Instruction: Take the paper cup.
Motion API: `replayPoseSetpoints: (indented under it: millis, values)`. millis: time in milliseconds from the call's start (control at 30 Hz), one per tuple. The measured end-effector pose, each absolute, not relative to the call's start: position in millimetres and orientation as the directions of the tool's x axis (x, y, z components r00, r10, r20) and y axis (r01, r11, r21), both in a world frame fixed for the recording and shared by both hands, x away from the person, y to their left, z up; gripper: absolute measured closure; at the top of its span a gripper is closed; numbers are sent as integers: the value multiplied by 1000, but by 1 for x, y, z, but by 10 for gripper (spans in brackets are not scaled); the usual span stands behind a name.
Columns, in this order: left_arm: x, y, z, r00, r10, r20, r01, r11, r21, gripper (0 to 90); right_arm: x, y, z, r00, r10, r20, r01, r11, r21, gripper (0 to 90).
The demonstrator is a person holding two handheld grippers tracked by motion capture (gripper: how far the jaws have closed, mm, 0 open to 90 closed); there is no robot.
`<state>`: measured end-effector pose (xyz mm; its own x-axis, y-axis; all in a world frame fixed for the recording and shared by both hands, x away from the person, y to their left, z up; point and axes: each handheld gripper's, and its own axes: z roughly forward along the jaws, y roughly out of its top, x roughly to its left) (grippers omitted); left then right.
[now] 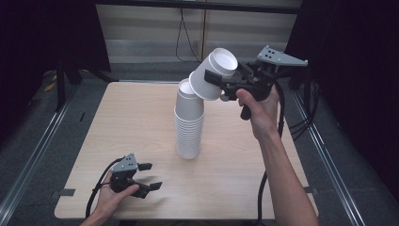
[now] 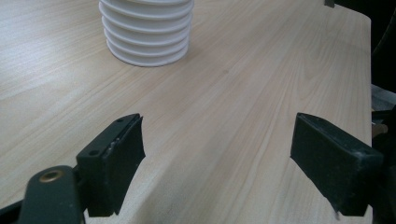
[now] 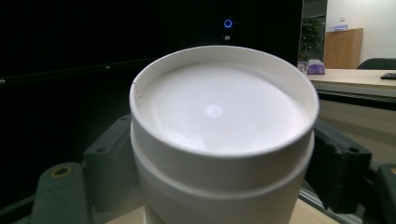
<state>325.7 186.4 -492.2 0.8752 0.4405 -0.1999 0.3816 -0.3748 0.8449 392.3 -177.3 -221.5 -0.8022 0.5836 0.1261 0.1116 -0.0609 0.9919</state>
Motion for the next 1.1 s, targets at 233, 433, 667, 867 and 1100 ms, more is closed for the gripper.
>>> replayPoseSetpoints:
  millis: [233, 433, 667, 867, 1100]
  values:
    - [325, 184, -494, 874, 431, -225, 400, -373, 837, 170, 388, -189, -227, -782, 609, 132, 117, -65, 991, 205]
    - [328, 189, -489, 863, 468, -191, 386, -366, 847, 170, 379, -203, -228, -771, 623, 127, 114, -62, 992, 205]
    - [329, 190, -486, 854, 483, -195, 389, -343, 855, 169, 368, -213, -240, -761, 638, 123, 125, -42, 991, 205]
    - [329, 186, -481, 853, 484, -194, 382, -329, 864, 162, 362, -217, -251, -758, 642, 120, 140, -19, 990, 205]
    - [329, 181, -478, 858, 475, -198, 380, -325, 866, 161, 357, -220, -268, -754, 643, 131, 171, 0, 985, 205]
